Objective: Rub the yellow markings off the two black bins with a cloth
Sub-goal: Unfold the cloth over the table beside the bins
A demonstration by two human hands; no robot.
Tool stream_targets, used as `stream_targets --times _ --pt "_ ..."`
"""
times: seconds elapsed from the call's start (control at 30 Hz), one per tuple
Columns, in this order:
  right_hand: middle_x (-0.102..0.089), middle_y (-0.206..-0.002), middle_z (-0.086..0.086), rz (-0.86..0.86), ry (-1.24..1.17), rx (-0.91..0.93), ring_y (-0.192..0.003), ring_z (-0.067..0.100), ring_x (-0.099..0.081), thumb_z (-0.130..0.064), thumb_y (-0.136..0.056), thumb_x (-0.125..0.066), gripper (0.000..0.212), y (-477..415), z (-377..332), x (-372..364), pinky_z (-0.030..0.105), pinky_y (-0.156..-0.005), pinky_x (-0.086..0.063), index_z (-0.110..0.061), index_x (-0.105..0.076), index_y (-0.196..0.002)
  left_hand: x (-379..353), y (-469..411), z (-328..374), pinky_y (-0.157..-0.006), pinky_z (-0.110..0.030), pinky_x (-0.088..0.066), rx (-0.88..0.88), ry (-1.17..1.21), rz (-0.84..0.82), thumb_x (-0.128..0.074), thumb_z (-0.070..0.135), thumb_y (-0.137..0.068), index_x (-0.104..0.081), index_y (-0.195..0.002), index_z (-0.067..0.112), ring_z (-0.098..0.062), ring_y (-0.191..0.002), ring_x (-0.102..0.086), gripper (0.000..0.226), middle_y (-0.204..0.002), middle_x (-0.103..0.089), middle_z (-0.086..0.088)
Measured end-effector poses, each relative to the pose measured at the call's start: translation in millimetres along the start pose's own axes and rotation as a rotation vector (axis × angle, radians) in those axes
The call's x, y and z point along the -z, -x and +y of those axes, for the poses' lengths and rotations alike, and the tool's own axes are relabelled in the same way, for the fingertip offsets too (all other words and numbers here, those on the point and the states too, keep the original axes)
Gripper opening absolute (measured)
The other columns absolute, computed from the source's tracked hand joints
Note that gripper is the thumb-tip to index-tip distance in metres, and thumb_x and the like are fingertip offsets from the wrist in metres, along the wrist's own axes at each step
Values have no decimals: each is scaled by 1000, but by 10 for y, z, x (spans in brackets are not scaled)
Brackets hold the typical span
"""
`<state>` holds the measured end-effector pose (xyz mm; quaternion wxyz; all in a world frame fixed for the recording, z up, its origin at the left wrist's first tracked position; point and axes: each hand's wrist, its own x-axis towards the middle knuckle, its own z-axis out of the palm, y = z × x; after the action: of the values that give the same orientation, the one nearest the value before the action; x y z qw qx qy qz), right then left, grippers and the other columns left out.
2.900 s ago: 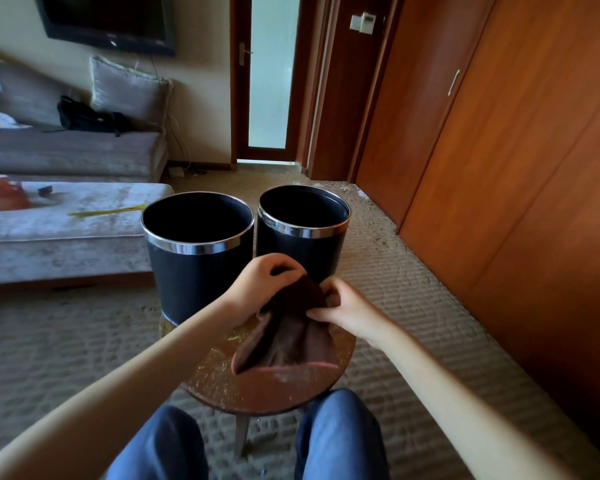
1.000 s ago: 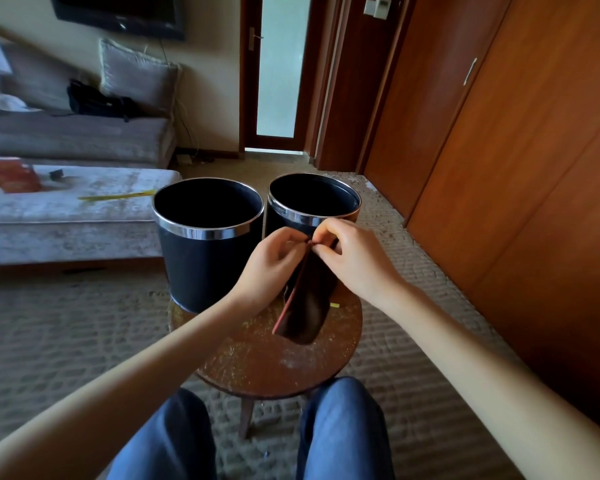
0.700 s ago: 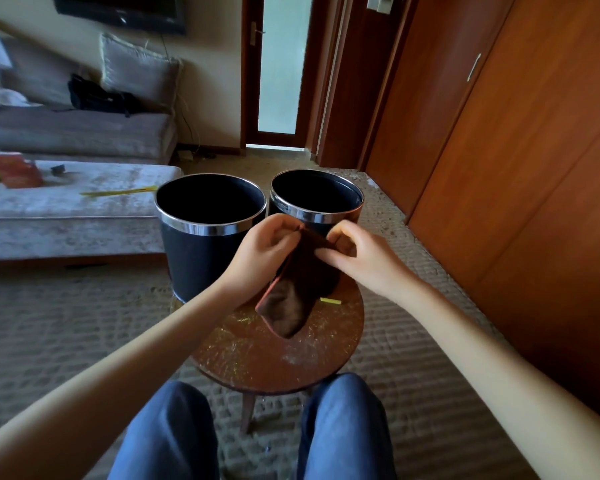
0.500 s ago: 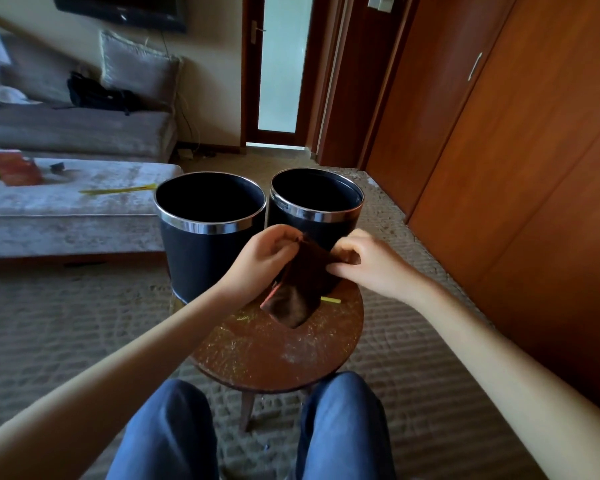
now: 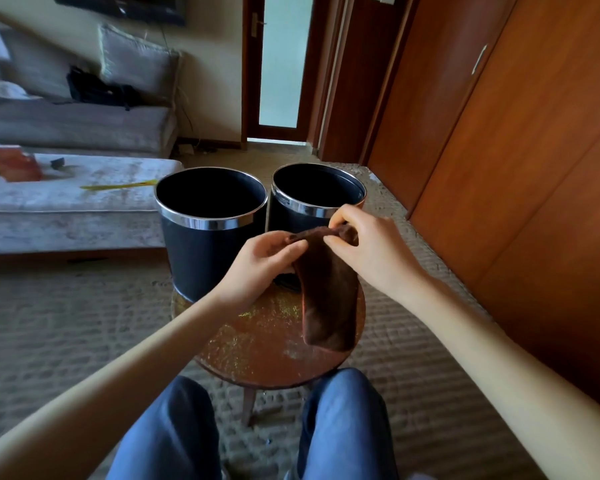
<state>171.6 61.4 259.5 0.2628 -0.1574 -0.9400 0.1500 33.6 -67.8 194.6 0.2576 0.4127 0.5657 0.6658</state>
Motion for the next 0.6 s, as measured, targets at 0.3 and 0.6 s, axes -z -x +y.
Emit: stream_targets --times 0.3,0.6 --pt "-65 -86 -1 -5 -327 -64 -80 6 -64 -19 -90 -71 12 -105 -149 194 16 -67 -47 -12 -62 -94 0 -4 -59 -95 -34 -54 325 493 -249 -57 54 -89 -73 -122 26 -24 -120 -65 46 -129 -70 -4" --pt "-72 -105 20 -97 -1443 -1285 -84 33 -74 -37 -82 -75 58 569 274 -863 43 -71 -63 1 -63 -123 61 162 -246 -71 -32 -61 606 508 -36 -56 26 -99 -70 -101 6 -24 -82 -74 25 -95 -75 -15"
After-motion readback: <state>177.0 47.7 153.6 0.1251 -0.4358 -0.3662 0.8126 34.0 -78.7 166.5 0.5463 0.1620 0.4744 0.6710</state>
